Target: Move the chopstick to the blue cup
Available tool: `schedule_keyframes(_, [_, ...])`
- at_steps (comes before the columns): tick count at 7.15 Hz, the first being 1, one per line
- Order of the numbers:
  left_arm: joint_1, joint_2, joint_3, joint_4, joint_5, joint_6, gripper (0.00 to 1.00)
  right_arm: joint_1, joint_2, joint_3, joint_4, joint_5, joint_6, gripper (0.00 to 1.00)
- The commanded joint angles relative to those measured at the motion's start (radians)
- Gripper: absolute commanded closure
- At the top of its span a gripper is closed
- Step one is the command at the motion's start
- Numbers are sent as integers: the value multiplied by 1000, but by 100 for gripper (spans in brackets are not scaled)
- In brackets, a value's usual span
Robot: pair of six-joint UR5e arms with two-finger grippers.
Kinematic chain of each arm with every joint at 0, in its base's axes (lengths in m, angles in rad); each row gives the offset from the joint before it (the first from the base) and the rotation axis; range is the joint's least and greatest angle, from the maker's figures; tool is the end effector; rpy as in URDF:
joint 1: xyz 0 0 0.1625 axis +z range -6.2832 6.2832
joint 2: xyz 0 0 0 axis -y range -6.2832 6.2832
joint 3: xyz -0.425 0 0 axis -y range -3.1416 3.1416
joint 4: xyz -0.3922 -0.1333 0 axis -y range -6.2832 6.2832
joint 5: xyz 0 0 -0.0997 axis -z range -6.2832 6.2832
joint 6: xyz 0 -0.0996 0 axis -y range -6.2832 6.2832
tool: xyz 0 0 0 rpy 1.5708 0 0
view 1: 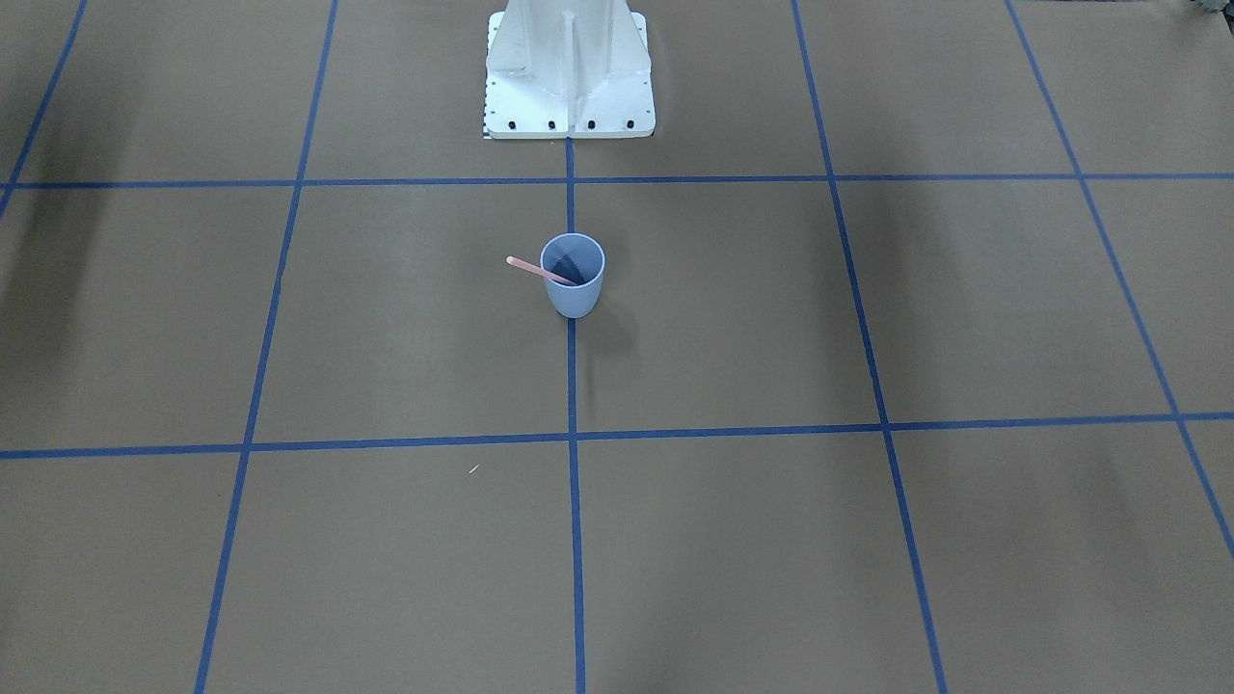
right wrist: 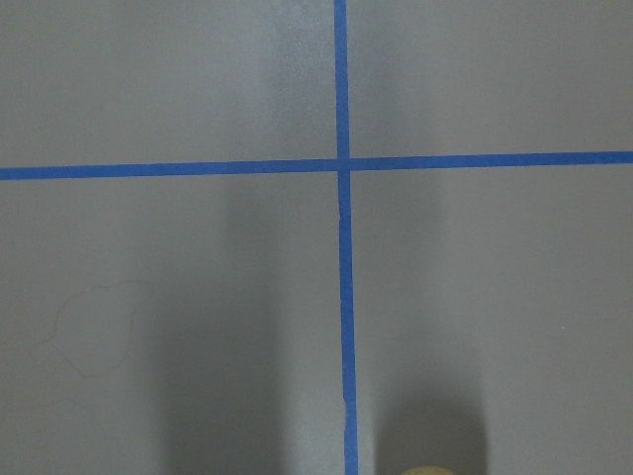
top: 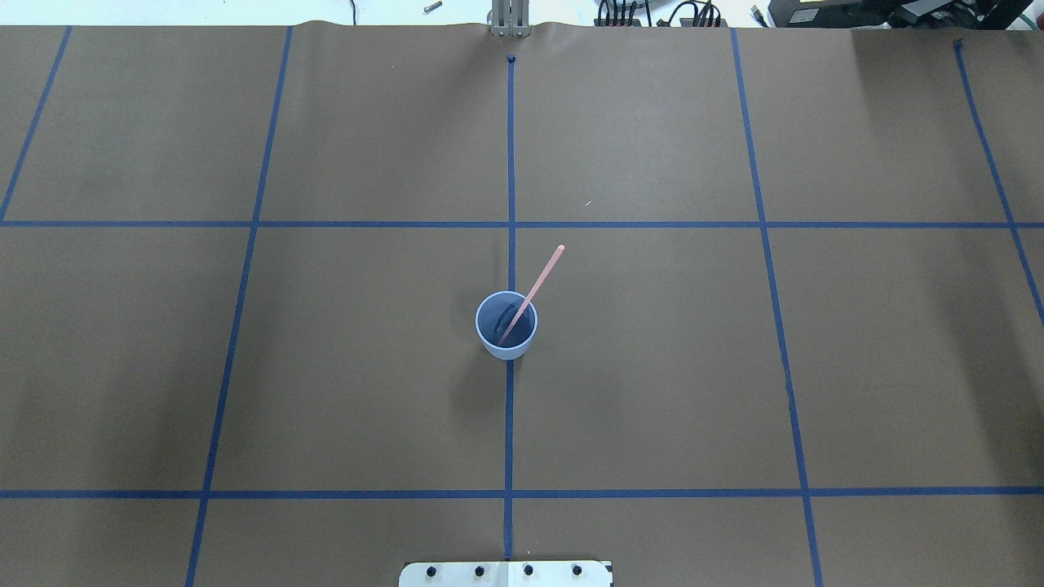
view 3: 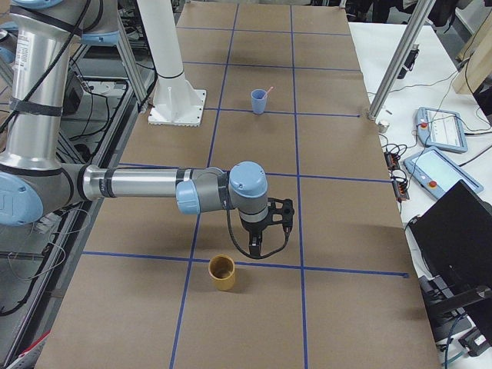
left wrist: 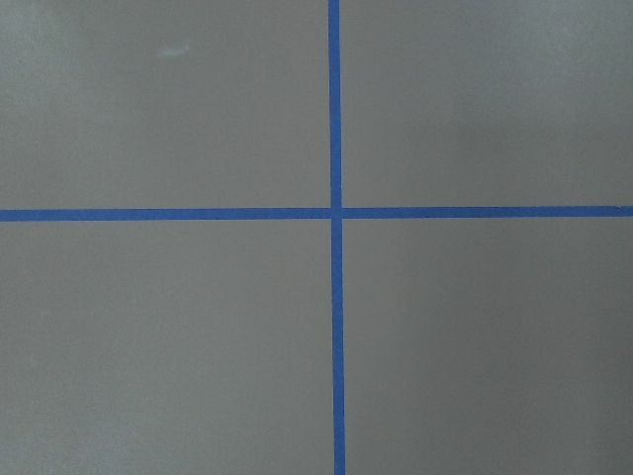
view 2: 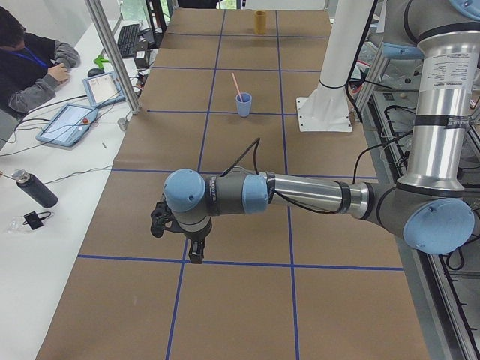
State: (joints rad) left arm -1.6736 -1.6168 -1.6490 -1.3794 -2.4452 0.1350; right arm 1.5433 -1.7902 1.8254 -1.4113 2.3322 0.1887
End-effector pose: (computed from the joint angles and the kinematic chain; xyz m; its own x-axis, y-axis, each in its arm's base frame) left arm -0.1083 -0.4954 0.6089 0.6408 0.0176 -0.7675 0.0163 0.9992 0.0365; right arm 0.0533 -0.4128 0.6150 0.7122 0.0334 0.7012 -0.1086 0.9921 0.0631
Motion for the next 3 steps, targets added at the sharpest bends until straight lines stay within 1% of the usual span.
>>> schedule_keyframes(1, [0,0,0,-4,0,0,1,0,0,0,0,-1,0,0])
schedule_keyframes(3, [0,0,-2,-18,0,0,1,0,0,0,0,-1,0,0])
